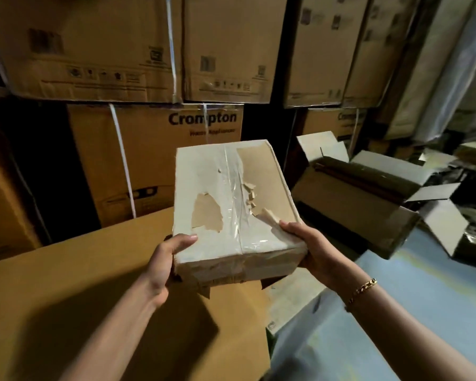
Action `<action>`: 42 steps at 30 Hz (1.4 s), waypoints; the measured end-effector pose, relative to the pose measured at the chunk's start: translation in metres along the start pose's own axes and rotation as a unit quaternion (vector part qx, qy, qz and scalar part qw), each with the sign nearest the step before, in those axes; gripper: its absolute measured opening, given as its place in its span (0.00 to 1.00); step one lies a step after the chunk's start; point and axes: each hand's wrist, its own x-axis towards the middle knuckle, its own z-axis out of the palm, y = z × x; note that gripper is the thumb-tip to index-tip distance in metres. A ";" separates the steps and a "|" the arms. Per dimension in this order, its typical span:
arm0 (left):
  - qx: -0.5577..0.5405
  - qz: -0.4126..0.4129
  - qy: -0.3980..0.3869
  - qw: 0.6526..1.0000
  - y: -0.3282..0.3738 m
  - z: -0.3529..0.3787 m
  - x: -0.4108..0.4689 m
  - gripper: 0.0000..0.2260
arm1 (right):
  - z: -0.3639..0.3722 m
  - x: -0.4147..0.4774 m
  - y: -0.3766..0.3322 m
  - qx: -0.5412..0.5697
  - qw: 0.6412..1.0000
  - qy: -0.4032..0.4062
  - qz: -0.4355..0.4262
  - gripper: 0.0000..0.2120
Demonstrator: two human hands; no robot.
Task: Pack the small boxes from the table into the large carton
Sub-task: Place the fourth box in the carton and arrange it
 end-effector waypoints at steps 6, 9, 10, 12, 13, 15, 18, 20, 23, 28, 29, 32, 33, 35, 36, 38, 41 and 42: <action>0.012 -0.011 -0.028 0.999 -0.016 0.081 0.039 0.20 | -0.083 0.019 0.021 0.025 0.999 0.025 0.026 0.24; 0.007 -0.017 -0.036 0.999 -0.031 0.113 0.064 0.22 | -0.117 0.042 0.033 0.039 0.998 0.027 0.040 0.23; 0.003 -0.020 -0.037 0.999 -0.036 0.123 0.075 0.21 | -0.127 0.052 0.037 0.041 0.998 0.030 0.045 0.23; -0.003 -0.026 -0.038 0.999 -0.044 0.141 0.096 0.19 | -0.146 0.074 0.044 0.040 0.997 0.034 0.056 0.24; -0.002 -0.031 -0.040 0.999 -0.049 0.150 0.109 0.19 | -0.158 0.088 0.048 0.044 0.997 0.035 0.060 0.25; 0.004 -0.046 -0.040 0.998 -0.058 0.169 0.133 0.16 | -0.179 0.114 0.057 0.051 0.995 0.038 0.074 0.24; -0.003 -0.066 -0.037 0.997 -0.062 0.198 0.162 0.10 | -0.207 0.151 0.069 0.080 0.990 0.045 0.105 0.23; -0.002 -0.071 -0.041 0.997 -0.063 0.215 0.181 0.12 | -0.224 0.173 0.079 0.099 0.986 0.048 0.123 0.24; 0.018 -0.070 -0.043 0.997 -0.068 0.237 0.204 0.29 | -0.245 0.203 0.092 0.135 0.978 0.066 0.145 0.27; 0.171 -0.024 0.010 0.985 -0.066 0.278 0.239 0.53 | -0.274 0.247 0.105 0.215 0.957 0.056 0.189 0.23; 0.206 -0.008 0.018 0.978 -0.067 0.286 0.248 0.54 | -0.279 0.256 0.110 0.227 0.952 0.048 0.199 0.23; 0.357 0.062 0.061 0.930 -0.069 0.314 0.263 0.51 | -0.287 0.283 0.130 0.243 0.937 0.025 0.248 0.25; 0.415 0.070 0.079 0.904 -0.069 0.326 0.266 0.51 | -0.290 0.294 0.140 0.242 0.934 0.013 0.264 0.27; 0.499 0.056 0.115 0.857 -0.071 0.351 0.268 0.52 | -0.296 0.311 0.161 0.216 0.932 -0.012 0.291 0.28; 0.528 0.046 0.132 0.838 -0.074 0.363 0.269 0.52 | -0.299 0.318 0.170 0.193 0.932 -0.022 0.307 0.28; 0.575 0.019 0.150 0.804 -0.088 0.382 0.272 0.51 | -0.301 0.326 0.186 0.154 0.930 -0.040 0.333 0.27; 0.607 -0.051 0.153 0.778 -0.120 0.403 0.279 0.46 | -0.303 0.331 0.194 0.102 0.921 -0.095 0.364 0.25; 0.609 -0.074 0.151 0.775 -0.130 0.406 0.280 0.45 | -0.304 0.332 0.195 0.091 0.920 -0.115 0.362 0.25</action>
